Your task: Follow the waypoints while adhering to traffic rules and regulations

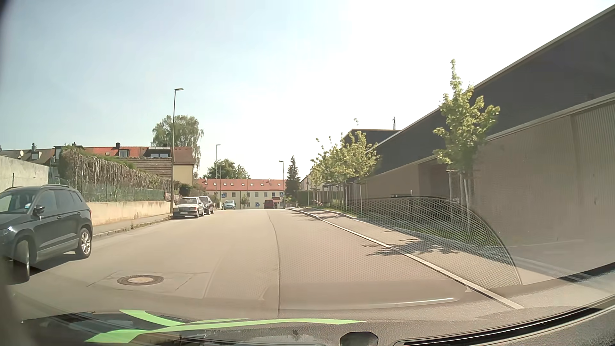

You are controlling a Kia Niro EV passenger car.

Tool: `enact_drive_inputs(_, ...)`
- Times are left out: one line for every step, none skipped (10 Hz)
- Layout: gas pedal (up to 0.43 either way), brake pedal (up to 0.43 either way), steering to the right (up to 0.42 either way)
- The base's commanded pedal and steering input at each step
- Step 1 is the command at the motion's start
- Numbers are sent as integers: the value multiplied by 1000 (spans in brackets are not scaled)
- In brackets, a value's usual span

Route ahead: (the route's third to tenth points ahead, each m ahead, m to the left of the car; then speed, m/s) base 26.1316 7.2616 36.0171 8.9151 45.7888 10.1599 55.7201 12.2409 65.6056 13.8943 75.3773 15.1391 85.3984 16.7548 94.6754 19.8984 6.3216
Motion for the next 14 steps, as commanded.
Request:
enact_drive_inputs(110,0,-94)
enact_drive_inputs(110,0,-91)
enact_drive_inputs(110,0,-86)
enact_drive_inputs(110,0,-78)
enact_drive_inputs(110,0,-72)
enact_drive_inputs(118,0,-65)
enact_drive_inputs(130,0,-59)
enact_drive_inputs(130,0,-56)
enact_drive_inputs(130,0,-53)
enact_drive_inputs(130,0,-51)
enact_drive_inputs(130,0,-50)
enact_drive_inputs(130,0,-50)
enact_drive_inputs(130,0,-50)
enact_drive_inputs(130,0,-49)
